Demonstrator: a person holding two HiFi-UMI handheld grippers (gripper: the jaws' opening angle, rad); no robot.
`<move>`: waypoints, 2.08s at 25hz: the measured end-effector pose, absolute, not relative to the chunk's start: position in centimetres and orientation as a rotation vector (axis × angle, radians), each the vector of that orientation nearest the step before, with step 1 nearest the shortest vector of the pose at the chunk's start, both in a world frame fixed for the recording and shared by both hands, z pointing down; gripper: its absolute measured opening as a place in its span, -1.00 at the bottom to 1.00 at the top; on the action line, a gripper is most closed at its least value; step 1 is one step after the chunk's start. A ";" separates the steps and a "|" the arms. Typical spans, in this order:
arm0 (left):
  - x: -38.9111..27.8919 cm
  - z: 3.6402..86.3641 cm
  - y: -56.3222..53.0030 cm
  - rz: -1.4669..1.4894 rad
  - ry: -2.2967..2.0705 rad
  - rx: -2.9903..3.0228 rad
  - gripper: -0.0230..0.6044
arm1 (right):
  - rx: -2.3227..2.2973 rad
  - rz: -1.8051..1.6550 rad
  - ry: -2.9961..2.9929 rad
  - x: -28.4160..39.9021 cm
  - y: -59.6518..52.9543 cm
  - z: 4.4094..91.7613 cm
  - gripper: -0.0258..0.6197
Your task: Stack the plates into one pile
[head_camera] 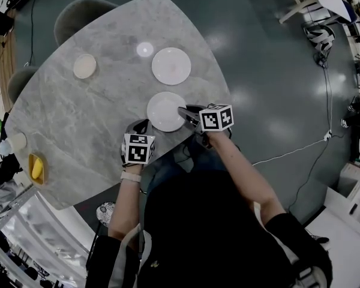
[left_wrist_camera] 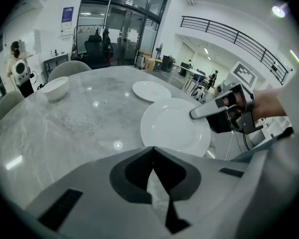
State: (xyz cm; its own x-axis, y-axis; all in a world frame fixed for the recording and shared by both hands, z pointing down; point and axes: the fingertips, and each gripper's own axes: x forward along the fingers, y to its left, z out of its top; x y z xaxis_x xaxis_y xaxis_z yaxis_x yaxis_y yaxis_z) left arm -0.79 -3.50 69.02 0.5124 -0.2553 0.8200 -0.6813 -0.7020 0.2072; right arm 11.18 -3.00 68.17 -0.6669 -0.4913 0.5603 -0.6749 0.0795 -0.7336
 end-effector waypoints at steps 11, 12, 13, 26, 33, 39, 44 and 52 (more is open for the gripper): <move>0.4 67.8 -3.8 1.111 -0.818 2.226 -0.90 | 1.111 1.387 -2.102 13.5 -2.7 69.1 -0.68; 0.6 67.7 -3.8 1.108 -0.827 2.221 -0.90 | 1.072 1.342 -2.095 13.5 -2.6 69.1 -0.66; 0.9 67.6 -3.8 1.106 -0.835 2.218 -0.90 | 1.031 1.297 -2.090 13.3 -2.4 69.2 -0.62; 3.6 66.7 -1.8 1.103 -0.944 2.160 -0.90 | 0.698 0.700 -2.068 12.8 -1.6 69.5 -0.25; 4.3 65.7 -0.5 1.078 -1.069 2.091 -0.90 | 0.594 0.716 -2.123 12.8 -1.0 69.4 0.00; 4.4 65.0 0.1 1.066 -1.165 2.029 -0.90 | 0.619 0.678 -2.200 14.0 -2.5 68.2 0.02; 5.3 64.1 -0.4 1.067 -1.199 2.026 -0.90 | 0.701 0.691 -2.258 15.8 -4.4 66.7 0.02; 7.3 64.1 -4.5 1.045 -1.142 2.091 -0.90 | 0.907 0.767 -2.247 18.8 -9.2 66.0 0.02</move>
